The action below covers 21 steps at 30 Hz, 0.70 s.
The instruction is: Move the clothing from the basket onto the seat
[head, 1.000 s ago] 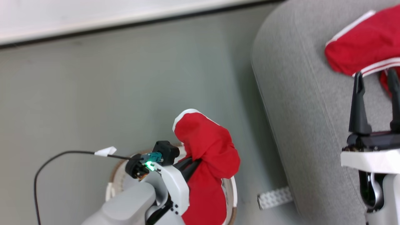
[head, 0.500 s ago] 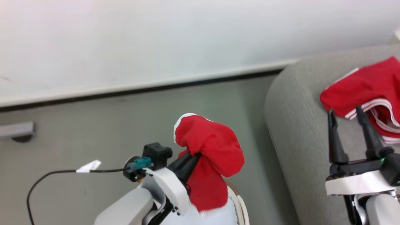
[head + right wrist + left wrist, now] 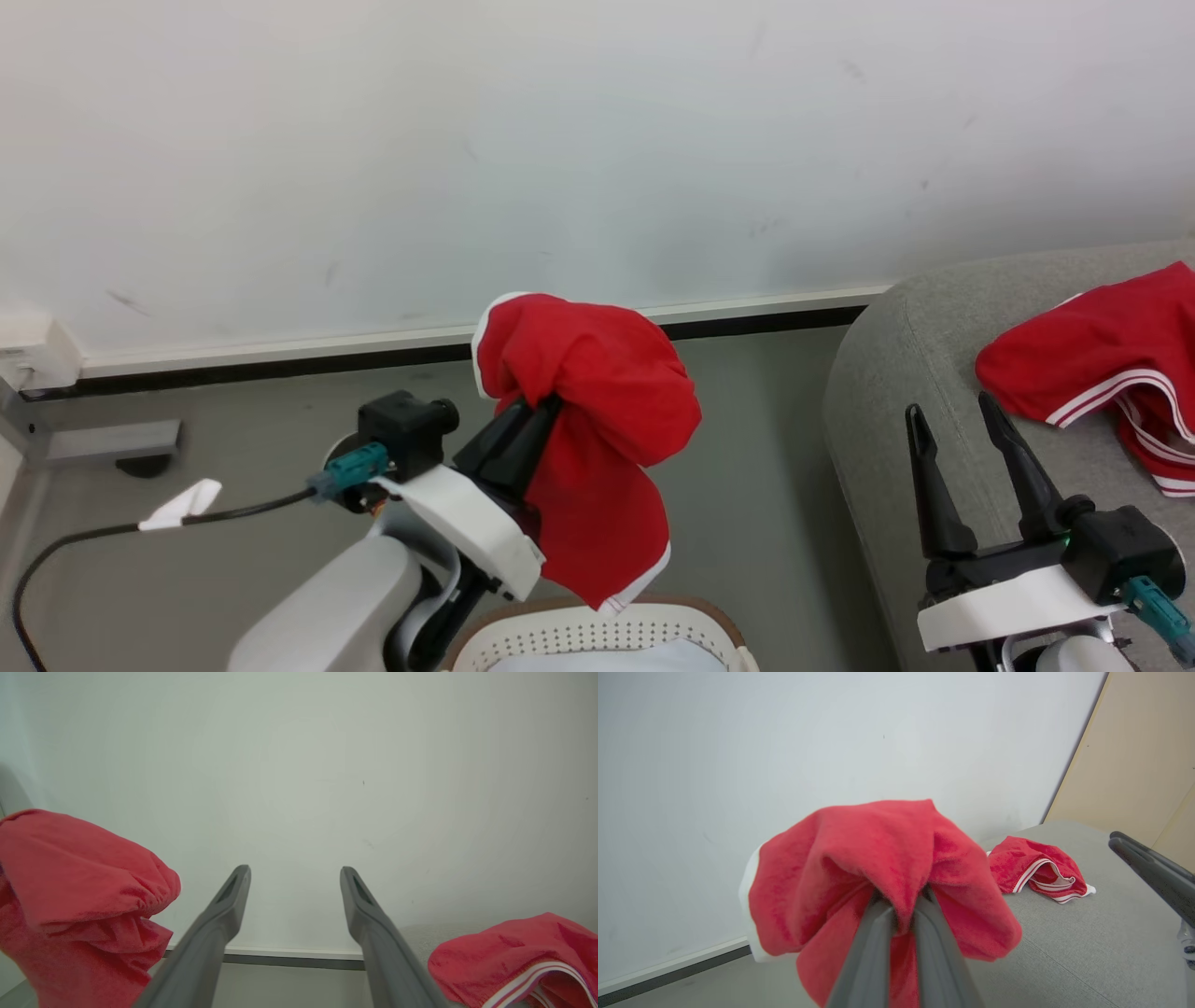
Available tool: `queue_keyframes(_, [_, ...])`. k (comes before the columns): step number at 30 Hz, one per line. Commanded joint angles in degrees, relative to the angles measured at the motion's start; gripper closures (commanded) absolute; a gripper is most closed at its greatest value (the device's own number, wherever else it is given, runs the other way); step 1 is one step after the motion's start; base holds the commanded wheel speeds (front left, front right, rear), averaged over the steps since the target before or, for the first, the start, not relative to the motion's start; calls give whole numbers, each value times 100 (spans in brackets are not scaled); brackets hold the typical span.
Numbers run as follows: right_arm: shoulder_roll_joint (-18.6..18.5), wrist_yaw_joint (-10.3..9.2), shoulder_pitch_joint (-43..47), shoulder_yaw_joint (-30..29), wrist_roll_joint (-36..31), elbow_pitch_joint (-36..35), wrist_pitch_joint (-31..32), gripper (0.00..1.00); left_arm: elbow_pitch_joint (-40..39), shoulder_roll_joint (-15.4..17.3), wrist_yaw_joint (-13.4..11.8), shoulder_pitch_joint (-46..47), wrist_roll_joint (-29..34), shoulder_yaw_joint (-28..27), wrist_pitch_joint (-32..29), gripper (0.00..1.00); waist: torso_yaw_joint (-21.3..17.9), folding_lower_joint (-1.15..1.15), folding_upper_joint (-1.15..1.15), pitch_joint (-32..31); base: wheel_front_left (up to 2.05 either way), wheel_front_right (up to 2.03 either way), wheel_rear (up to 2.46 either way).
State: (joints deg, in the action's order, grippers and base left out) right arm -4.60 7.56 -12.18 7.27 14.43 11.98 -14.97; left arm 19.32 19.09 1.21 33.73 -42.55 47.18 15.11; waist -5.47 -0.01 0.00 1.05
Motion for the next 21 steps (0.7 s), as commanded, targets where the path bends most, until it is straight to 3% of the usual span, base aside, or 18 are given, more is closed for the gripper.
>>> queue_keyframes(1, [29,-15,104,20,69,-1,-14,0,-132,97,-68,-7,-27,-81,-18,100,43,1,0,-58,0,0,0])
queue_keyframes(11, [147,-15,300,309,144,36,-15,0,-1008,389,-463,187,-197,-493,-188,100,174,1,0,-177,0,0,0])
queue_keyframes(21, [172,-15,280,475,163,47,-15,0,-1326,501,-626,131,-210,-520,-298,100,236,1,0,-129,0,0,0])
